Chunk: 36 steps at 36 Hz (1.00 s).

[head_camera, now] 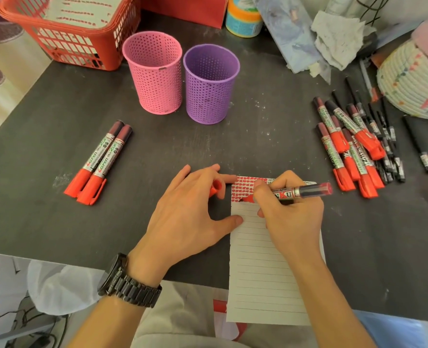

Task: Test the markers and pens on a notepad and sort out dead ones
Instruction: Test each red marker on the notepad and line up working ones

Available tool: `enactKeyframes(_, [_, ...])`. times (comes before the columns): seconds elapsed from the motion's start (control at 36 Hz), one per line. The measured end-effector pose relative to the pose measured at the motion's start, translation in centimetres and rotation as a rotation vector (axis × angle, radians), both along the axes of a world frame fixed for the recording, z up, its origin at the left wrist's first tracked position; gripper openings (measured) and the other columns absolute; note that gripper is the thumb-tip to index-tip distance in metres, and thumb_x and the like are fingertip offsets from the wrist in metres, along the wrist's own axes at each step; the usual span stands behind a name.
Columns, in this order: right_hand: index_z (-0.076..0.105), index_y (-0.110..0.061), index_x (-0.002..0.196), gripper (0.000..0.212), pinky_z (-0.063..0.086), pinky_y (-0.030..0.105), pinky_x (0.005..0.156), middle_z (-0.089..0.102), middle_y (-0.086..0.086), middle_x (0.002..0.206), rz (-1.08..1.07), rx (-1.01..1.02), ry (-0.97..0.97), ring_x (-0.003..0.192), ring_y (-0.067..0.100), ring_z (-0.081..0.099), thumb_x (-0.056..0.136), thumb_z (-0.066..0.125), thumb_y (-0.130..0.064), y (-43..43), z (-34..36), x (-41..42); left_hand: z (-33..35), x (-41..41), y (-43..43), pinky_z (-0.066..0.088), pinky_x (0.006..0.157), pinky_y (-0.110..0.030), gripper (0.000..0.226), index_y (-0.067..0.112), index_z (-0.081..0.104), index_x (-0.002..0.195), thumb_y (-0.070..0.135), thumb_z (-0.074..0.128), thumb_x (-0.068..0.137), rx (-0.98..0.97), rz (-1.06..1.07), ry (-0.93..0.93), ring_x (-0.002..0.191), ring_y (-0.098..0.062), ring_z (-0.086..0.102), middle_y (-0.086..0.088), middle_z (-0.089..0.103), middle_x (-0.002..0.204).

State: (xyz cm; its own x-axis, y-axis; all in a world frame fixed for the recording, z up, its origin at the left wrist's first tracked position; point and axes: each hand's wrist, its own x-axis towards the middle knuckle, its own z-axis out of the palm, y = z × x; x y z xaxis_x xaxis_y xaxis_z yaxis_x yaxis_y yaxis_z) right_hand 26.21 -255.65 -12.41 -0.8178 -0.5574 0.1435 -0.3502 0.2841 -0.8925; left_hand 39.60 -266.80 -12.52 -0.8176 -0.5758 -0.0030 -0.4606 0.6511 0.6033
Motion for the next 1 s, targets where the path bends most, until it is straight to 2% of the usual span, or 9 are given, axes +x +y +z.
enactKeyframes(0.25, [0.06,-0.02,0.069,0.025,0.053,0.015,0.054,0.065,-0.008,0.06,0.002,-0.007,0.003,0.058,0.009,0.067,0.09,0.071,-0.019,0.02,-0.17,-0.04,-0.24,0.03,-0.02,-0.001,0.116,-0.02,0.046,0.038,0.038,0.086,0.067,0.071,0.074,-0.004,0.009,-0.006,0.14,0.004,0.032,0.03,0.05,0.14])
enactKeyframes(0.58, [0.061,-0.018,0.068,0.024,0.051,0.012,0.054,0.065,-0.008,0.059,-0.004,-0.017,-0.006,0.057,0.007,0.066,0.09,0.071,-0.017,0.05,-0.3,-0.03,-0.03,0.06,0.05,-0.001,0.118,-0.022,0.046,0.039,0.036,0.086,0.066,0.072,0.074,0.005,0.008,-0.016,0.14,0.004,0.031,0.029,0.048,0.143])
enactKeyframes(0.78, [0.061,-0.022,0.067,0.025,0.049,0.011,0.049,0.067,-0.013,0.06,0.002,-0.034,0.006,0.056,0.004,0.067,0.09,0.072,-0.017,0.07,-0.23,0.01,0.31,0.02,0.04,0.009,0.126,-0.036,0.047,0.044,0.03,0.085,0.067,0.07,0.076,0.027,0.001,-0.05,0.144,-0.002,0.031,0.024,0.043,0.15])
enactKeyframes(1.0, [0.06,-0.023,0.067,0.027,0.051,0.013,0.05,0.066,-0.013,0.059,-0.001,-0.028,0.011,0.055,0.004,0.067,0.09,0.072,-0.017,0.03,-0.39,0.02,-0.22,0.04,-0.02,0.001,0.121,-0.025,0.047,0.041,0.033,0.085,0.069,0.07,0.075,0.003,0.007,-0.026,0.142,0.0,0.031,0.025,0.044,0.148])
